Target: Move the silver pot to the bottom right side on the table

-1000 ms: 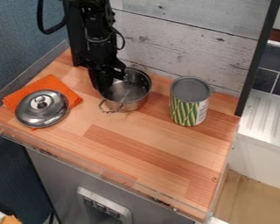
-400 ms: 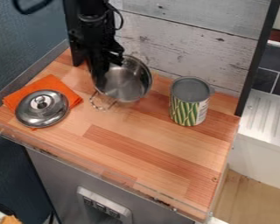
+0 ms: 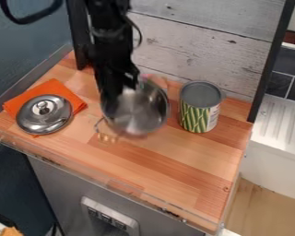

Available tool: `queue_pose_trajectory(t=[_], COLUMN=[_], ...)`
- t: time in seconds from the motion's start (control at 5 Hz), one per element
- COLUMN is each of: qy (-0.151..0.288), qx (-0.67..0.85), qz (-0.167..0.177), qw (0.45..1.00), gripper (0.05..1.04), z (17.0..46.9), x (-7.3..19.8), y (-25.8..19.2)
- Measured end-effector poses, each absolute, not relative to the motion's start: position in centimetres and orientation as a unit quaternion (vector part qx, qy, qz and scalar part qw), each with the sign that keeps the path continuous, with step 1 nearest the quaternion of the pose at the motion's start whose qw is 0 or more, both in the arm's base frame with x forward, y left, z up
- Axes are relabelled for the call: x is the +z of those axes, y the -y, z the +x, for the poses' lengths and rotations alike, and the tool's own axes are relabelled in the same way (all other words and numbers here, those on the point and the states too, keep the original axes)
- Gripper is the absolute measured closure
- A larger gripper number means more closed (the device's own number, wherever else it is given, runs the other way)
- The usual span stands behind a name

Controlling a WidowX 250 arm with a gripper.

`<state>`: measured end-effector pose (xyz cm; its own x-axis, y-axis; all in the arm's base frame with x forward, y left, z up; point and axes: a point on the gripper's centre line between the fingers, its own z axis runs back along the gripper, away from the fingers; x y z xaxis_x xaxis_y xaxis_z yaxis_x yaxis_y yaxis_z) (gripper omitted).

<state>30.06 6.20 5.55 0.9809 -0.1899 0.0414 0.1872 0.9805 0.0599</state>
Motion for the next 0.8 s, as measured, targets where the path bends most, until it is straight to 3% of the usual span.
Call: queue_pose_trajectory(t=[0.2,0.4,0.8], qy=[-0.01,-0.012,-0.027], qx=[-0.117,-0.141,-0.16], qz=[0.037,0.039,-0.001], qw=[0.992,0.989,0.987], gripper=[1.003,1.003,1.003], z=[28.2,27.9,28.7], x=[4.0,3.2,0.7], y=[-5.1,-3.6,-1.1])
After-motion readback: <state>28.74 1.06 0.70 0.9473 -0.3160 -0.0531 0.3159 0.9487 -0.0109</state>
